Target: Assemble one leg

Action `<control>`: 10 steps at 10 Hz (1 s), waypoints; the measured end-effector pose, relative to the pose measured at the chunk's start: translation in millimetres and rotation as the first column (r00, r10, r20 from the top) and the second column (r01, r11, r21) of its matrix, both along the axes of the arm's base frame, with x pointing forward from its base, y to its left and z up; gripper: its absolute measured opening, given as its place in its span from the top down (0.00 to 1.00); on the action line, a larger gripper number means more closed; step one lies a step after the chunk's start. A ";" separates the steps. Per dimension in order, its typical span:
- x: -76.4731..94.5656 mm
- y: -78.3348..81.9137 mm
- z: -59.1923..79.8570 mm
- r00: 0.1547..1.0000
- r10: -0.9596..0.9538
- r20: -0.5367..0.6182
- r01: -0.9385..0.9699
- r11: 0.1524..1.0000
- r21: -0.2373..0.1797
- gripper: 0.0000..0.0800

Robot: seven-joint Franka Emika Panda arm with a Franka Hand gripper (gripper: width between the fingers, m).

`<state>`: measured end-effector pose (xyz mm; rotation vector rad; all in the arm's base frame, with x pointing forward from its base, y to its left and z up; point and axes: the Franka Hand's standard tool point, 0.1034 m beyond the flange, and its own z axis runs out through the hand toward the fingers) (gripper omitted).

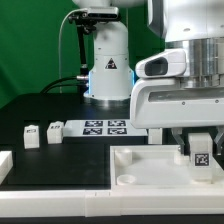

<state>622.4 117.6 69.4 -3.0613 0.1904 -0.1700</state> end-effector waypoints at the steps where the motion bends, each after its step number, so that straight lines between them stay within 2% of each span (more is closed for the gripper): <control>1: 0.9 -0.1 -0.2 0.996 -0.090 0.001 0.090 0.996 0.014 0.64; 3: 0.1 -0.1 -0.6 0.922 -0.388 -0.002 0.387 0.921 0.048 0.64; 5: -0.6 -1.3 -0.8 0.766 -0.642 -0.046 0.643 0.761 0.085 0.64; 7: -1.0 -1.5 -1.0 0.610 -0.788 -0.084 0.792 0.602 0.097 0.64; 9: -1.9 0.8 -1.6 0.333 -0.932 -0.145 0.942 0.321 0.101 0.64; 10: -1.9 1.4 -1.6 0.253 -0.954 -0.161 0.966 0.239 0.099 0.64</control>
Offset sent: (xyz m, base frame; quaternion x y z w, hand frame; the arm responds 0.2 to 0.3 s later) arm -0.0067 0.0015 -0.0019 -0.0051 0.0181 0.2778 0.9605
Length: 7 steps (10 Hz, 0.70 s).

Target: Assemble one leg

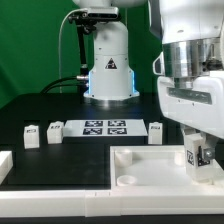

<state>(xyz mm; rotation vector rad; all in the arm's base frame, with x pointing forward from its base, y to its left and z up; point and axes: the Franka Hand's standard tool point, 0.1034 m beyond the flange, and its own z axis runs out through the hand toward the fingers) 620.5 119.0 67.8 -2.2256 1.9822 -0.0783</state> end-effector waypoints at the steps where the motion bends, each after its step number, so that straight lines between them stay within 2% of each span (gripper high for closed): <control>1: 0.0 0.2 0.1 0.997 -0.077 -0.007 0.078 0.997 0.013 0.64; 2: 0.0 0.1 0.0 0.997 -0.071 -0.006 0.071 0.997 0.012 0.64; 3: 0.0 0.2 0.0 1.000 -0.015 -0.001 0.015 1.000 0.004 0.54; 4: -0.2 1.0 0.0 1.000 -0.012 0.000 0.012 1.000 0.004 0.54; 5: -0.8 2.7 -0.3 0.999 0.044 0.004 -0.044 0.999 -0.006 0.31; 6: -0.7 2.4 -0.2 0.968 0.251 0.017 -0.251 0.967 -0.041 0.21; 7: -0.3 2.8 0.1 0.920 0.392 0.022 -0.390 0.918 -0.065 0.20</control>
Offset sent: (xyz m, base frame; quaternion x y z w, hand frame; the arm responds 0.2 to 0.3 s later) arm 0.0000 0.0000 0.0000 0.0000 0.0000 0.0000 1.0000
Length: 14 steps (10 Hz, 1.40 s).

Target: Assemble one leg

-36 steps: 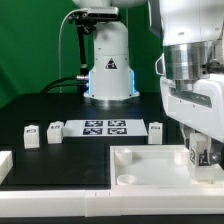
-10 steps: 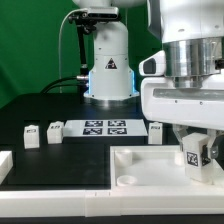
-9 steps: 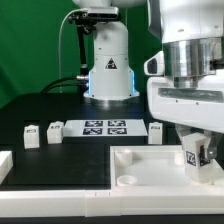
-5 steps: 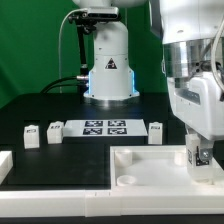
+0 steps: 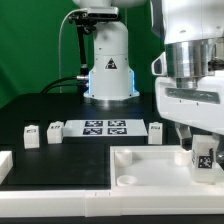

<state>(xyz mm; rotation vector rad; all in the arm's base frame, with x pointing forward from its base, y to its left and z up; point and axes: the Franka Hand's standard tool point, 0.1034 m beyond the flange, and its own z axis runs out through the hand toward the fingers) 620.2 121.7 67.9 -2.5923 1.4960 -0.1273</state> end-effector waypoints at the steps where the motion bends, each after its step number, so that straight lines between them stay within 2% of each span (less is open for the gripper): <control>1: 0.6 0.2 0.5 0.993 0.119 0.007 -0.119 0.993 -0.019 0.20; 2: 2.8 -1.5 0.7 0.943 0.333 0.001 -0.332 0.942 -0.051 0.19; 4: 6.5 -0.1 0.9 0.821 0.572 -0.004 -0.569 0.815 -0.108 0.19; 6: 6.7 -1.6 0.8 0.680 0.733 -0.028 -0.728 0.669 -0.153 0.19; 7: 7.2 -4.4 0.8 0.584 0.811 -0.045 -0.804 0.569 -0.173 0.19; 9: 7.2 -4.7 0.7 0.562 0.826 -0.047 -0.819 0.547 -0.175 0.19; 11: 7.2 -4.8 0.6 0.562 0.826 -0.048 -0.819 0.547 -0.175 0.54; 12: 7.2 -4.8 0.6 0.562 0.826 -0.048 -0.819 0.547 -0.175 0.54; 13: 7.1 -4.7 0.6 0.569 0.821 -0.046 -0.814 0.554 -0.174 0.64; 14: 7.1 -4.8 0.6 0.589 0.807 -0.043 -0.800 0.575 -0.171 0.64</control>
Offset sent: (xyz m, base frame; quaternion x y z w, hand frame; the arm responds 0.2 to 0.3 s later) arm 0.0073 0.0092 0.0020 -0.0143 0.0075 -0.3471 0.9377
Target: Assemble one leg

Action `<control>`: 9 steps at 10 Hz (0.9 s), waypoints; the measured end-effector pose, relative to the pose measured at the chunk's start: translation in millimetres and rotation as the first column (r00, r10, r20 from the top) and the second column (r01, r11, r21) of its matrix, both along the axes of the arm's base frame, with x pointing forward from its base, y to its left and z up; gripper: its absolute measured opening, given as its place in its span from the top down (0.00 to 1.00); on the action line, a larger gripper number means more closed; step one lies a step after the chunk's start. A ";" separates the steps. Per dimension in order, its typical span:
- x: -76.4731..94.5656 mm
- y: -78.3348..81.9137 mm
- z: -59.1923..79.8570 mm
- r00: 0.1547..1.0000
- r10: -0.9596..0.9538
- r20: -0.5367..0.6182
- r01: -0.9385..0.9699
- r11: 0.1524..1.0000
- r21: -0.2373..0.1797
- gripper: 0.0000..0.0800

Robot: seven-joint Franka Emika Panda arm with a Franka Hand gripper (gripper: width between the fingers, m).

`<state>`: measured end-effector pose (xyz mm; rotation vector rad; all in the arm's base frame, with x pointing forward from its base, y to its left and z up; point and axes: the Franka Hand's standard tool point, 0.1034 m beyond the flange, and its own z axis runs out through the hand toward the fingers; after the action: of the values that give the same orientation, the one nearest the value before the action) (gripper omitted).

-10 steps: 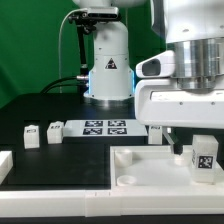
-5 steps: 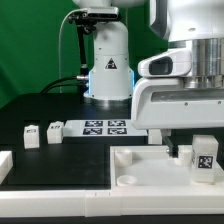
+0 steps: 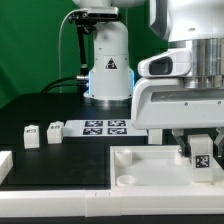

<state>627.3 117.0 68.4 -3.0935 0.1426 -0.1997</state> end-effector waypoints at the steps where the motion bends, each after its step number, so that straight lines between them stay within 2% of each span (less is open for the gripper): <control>1: 0.0 -0.1 0.0 1.000 -0.024 -0.001 0.024 1.000 0.004 0.64; 2: -0.1 -0.4 -0.1 0.997 -0.077 -0.003 0.077 0.997 0.010 0.64; 3: -0.2 -1.8 -0.5 0.966 -0.259 -0.011 0.260 0.965 0.042 0.64; 4: -1.4 -1.1 -0.9 0.900 -0.434 -0.031 0.435 0.898 0.066 0.64; 6: -3.1 -0.1 -1.1 0.756 -0.651 -0.063 0.654 0.752 0.080 0.64; 9: -4.4 -0.9 -2.1 0.460 -0.879 -0.122 0.887 0.451 0.099 0.64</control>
Offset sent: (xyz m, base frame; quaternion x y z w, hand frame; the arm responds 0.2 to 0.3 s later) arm -0.0017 0.0017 0.0028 0.0014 0.0146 0.3987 0.9170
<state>622.9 116.0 66.4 -2.5038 1.7039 -0.1064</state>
